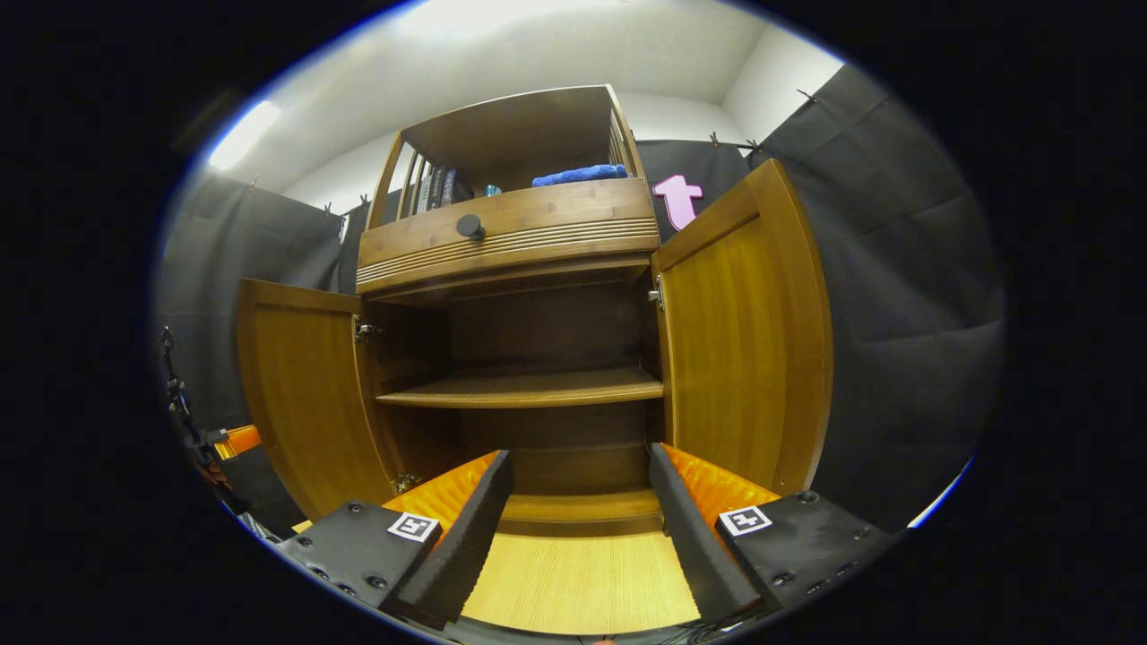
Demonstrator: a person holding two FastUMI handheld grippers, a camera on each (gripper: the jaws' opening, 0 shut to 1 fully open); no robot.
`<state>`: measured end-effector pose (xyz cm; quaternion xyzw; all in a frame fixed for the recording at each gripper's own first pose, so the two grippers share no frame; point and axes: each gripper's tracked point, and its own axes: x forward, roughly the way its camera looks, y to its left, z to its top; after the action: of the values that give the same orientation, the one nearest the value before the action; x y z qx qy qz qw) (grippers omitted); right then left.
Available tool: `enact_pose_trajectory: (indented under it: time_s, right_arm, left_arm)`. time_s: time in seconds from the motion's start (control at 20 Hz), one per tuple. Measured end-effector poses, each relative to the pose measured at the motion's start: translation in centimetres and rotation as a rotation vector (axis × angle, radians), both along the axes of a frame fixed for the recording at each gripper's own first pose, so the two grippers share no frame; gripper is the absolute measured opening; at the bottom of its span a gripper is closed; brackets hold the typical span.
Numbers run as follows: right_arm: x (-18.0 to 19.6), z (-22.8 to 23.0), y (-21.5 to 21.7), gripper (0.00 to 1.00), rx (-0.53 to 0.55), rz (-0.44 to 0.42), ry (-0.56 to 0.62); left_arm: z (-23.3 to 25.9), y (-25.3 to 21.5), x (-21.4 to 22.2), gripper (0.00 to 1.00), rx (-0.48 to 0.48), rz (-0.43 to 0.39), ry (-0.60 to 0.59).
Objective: Open the right door of the double-door shoe cabinet with the right hand, and open the left door with the left hand.
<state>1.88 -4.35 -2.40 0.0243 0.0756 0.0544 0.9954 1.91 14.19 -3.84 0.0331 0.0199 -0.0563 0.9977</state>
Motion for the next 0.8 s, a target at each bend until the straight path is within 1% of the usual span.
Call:
enact_pose_trajectory:
  time_s: [0.1, 0.2, 0.25, 0.3, 0.35, 0.4, 0.45, 0.5, 0.55, 0.6, 0.65, 0.7, 0.75, 0.8]
  right_arm:
    - [-0.4, 0.2, -0.8, 0.98, 0.005, 0.008, 0.000]
    - [-0.4, 0.5, -1.9, 0.98, 0.007, 0.013, 0.003]
    - [-0.5, 0.6, -2.5, 1.00, 0.005, 0.010, 0.004]
    - [-0.7, 1.0, -3.2, 0.94, 0.004, 0.006, 0.001]
    - [-0.9, 1.3, -3.8, 0.98, 0.004, 0.002, -0.006]
    - [-1.2, 1.6, -4.3, 1.00, 0.001, -0.001, -0.013]
    - [-1.5, 1.9, -4.9, 1.00, -0.005, -0.007, -0.017]
    - [-1.7, 2.0, -5.6, 1.00, -0.016, -0.015, -0.018]
    - [-2.0, 2.1, -6.2, 0.94, -0.026, -0.020, -0.018]
    - [-2.5, 2.2, -6.6, 0.98, -0.030, -0.021, -0.019]
    - [-2.8, 2.2, -6.8, 0.96, -0.027, -0.018, -0.018]
    - [-3.2, 2.0, -7.1, 0.98, -0.022, -0.016, -0.014]
    - [-3.5, 1.9, -7.2, 0.98, -0.019, -0.010, -0.010]
    - [-3.7, 1.8, -7.2, 0.94, -0.017, -0.007, -0.007]
  left_arm:
    - [1.5, -2.3, -2.5, 0.04, 0.002, 0.000, -0.028]
    - [2.8, -5.2, -3.8, 0.03, -0.005, -0.015, -0.047]
    - [3.0, -6.3, -3.9, 0.04, -0.003, -0.015, -0.043]
    - [3.2, -7.3, -3.7, 0.00, 0.004, -0.016, -0.039]
    - [3.4, -8.7, -3.5, 0.00, 0.002, -0.023, -0.041]
    - [3.5, -10.3, -3.4, 0.00, -0.010, -0.040, -0.044]
    - [3.8, -11.9, -3.2, 0.03, -0.030, -0.058, -0.050]
    - [3.9, -13.4, -3.0, 0.03, -0.052, -0.075, -0.053]
    - [4.2, -14.8, -2.9, 0.03, -0.069, -0.088, -0.054]
    - [4.3, -15.8, -3.0, 0.03, -0.076, -0.088, -0.047]
    - [4.1, -16.7, -2.9, 0.04, -0.078, -0.081, -0.040]
    - [4.2, -17.6, -3.2, 0.00, -0.079, -0.073, -0.032]
    - [4.2, -18.3, -3.2, 0.04, -0.077, -0.057, -0.027]
    - [3.9, -18.6, -3.2, 0.00, -0.073, -0.038, -0.023]
